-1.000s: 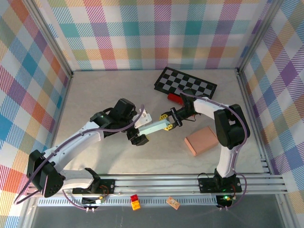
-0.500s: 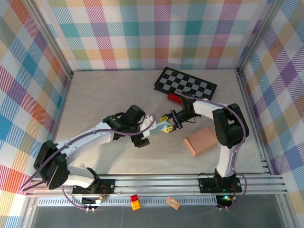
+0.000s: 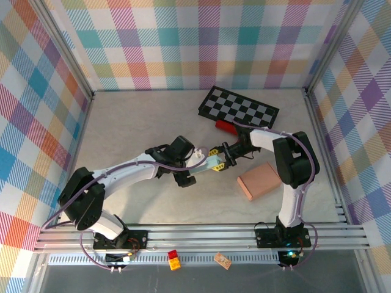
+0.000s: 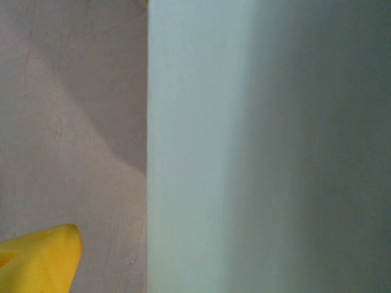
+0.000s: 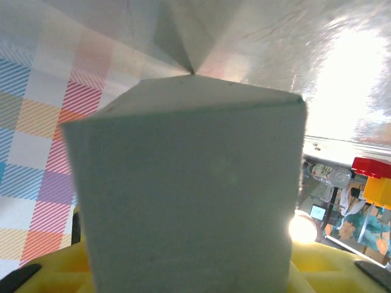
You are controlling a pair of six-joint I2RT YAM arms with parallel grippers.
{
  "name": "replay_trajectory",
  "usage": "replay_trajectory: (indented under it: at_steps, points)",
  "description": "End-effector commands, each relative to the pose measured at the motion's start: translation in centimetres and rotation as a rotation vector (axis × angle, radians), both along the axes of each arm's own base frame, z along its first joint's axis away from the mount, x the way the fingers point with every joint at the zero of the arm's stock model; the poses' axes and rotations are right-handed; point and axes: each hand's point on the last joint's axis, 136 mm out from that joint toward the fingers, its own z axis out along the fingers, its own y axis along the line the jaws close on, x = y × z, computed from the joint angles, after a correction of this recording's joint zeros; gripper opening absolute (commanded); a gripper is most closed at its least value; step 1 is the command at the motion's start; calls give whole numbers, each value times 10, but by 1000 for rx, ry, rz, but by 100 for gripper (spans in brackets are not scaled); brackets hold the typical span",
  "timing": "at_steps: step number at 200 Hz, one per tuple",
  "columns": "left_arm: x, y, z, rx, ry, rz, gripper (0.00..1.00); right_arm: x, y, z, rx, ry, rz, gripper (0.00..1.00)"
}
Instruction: Fold the paper box
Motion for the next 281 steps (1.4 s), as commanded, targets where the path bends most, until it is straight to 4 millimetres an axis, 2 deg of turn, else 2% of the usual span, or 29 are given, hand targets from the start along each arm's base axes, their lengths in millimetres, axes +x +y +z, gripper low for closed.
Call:
replay_trajectory:
  at_steps: [1, 26, 53, 80, 114, 130, 156, 170, 192, 204, 210, 219, 229, 248, 264, 281]
  points:
    - [7, -14, 8, -22, -22, -27, 93, -10, -10, -15, -54, 85, -14, 51]
    - [12, -18, 7, -33, -9, -26, 89, -10, -16, -19, -73, 96, -33, 54]
    - [15, -22, 6, -51, 27, -12, 82, -2, -19, -13, -73, 69, -46, 59]
    - [15, -26, 9, -77, 43, -11, 79, 9, -27, 1, -101, -10, -42, 67]
    - [13, -27, 11, -95, 65, 4, 78, 20, -43, 35, -173, -187, -8, 75]
    - [12, -26, 11, -100, 69, 9, 77, 16, -50, 47, -199, -244, 7, 78]
    - [12, -26, 11, -105, 74, 16, 76, 4, -65, 52, -256, -315, 41, 78]
    - [14, -27, 14, -114, 71, 21, 76, 9, -76, 62, -313, -459, 74, 77]
    - [16, -28, 18, -129, 70, 27, 75, 24, -102, 83, -478, -806, 194, 69]
    - [16, -29, 18, -132, 78, 28, 75, 29, -119, 87, -572, -959, 255, 63]
    - [16, -29, 18, -134, 83, 32, 75, 30, -122, 88, -588, -1035, 284, 56]
    - [16, -29, 17, -135, 92, 34, 75, 31, -126, 86, -609, -1139, 333, 54]
    - [16, -29, 16, -139, 100, 38, 75, 31, -124, 87, -595, -1277, 393, 49]
    - [17, -29, 16, -147, 105, 51, 75, 27, -114, 89, -550, -1506, 506, 49]
    - [17, -28, 18, -152, 107, 58, 75, 23, -103, 91, -497, -1585, 614, 49]
    - [17, -27, 18, -152, 114, 59, 75, 19, -92, 85, -458, -1618, 750, 49]
